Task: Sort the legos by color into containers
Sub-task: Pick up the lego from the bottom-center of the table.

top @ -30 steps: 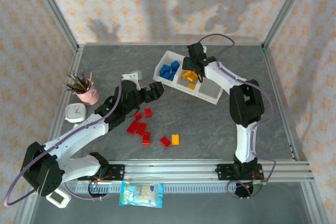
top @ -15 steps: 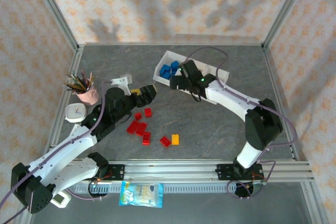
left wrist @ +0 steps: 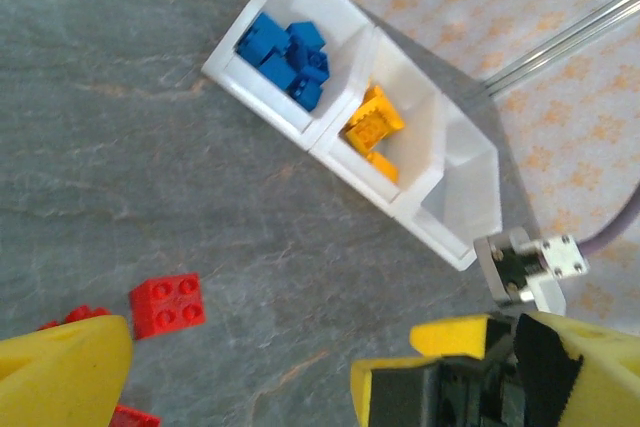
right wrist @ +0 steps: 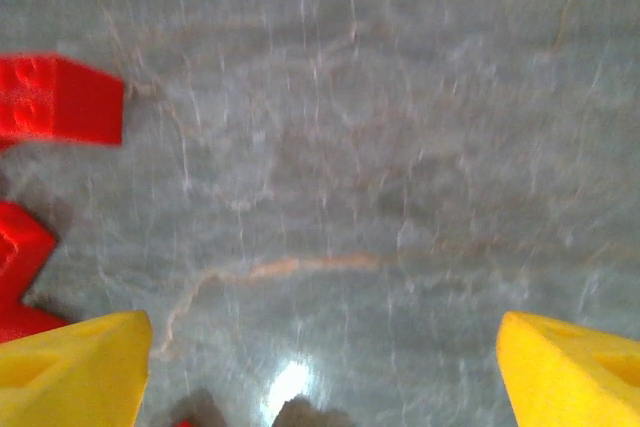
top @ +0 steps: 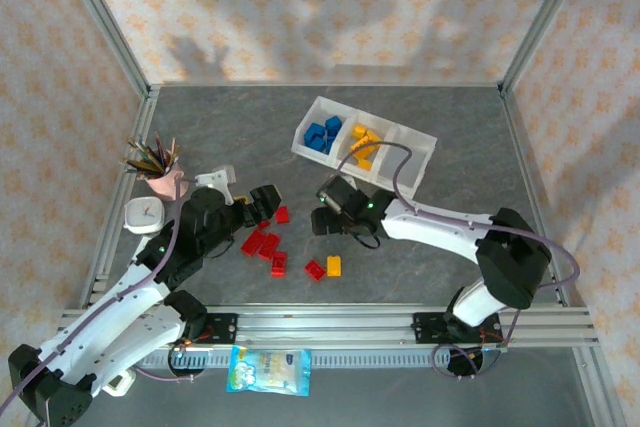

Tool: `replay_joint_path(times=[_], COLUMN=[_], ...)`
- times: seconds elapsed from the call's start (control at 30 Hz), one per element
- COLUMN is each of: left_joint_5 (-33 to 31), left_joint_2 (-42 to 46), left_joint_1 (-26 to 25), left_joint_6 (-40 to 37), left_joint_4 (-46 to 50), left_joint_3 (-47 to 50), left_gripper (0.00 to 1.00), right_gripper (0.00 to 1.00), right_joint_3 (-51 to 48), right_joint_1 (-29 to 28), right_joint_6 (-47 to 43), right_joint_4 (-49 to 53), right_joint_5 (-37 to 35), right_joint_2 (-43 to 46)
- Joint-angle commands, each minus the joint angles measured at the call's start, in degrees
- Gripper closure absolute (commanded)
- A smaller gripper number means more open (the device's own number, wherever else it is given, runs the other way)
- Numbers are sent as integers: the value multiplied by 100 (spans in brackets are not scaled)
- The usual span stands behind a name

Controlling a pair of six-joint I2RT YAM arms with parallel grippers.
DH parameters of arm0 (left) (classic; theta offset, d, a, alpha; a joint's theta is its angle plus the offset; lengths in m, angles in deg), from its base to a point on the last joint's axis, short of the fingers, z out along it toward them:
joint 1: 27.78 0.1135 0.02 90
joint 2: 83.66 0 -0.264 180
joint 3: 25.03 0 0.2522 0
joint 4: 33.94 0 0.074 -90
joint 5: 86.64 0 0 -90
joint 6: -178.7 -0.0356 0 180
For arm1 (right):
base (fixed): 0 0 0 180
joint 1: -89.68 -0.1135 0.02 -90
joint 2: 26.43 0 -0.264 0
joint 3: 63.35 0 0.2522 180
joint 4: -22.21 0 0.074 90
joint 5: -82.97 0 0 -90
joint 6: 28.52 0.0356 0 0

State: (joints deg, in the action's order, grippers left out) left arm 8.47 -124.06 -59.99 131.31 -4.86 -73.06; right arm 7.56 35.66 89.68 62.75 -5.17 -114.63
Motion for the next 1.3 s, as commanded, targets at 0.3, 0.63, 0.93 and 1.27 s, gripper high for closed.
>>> replay_joint_path(times=[0.3, 0.63, 0.93, 1.27], left_joint_5=[149, 87, 78, 70], left_joint_2=[134, 279, 222, 120], left_joint_1=[39, 39, 39, 39], left_joint_6=[248, 318, 317, 388], left_joint_4=[299, 279, 250, 66], left_joint_3=[400, 495, 379, 162], left_gripper=[1, 1, 1, 1], right_gripper=[23, 37, 57, 71], right_joint_3=[-666, -872, -946, -697], right_joint_1=[-1081, -1190, -1191, -917], right_joint_6=[1726, 1952, 1969, 1511], right_joint_4=[46, -131, -235, -94], right_joint_5=[-171, -246, -457, -887], right_joint_2=[-125, -372, -373, 251])
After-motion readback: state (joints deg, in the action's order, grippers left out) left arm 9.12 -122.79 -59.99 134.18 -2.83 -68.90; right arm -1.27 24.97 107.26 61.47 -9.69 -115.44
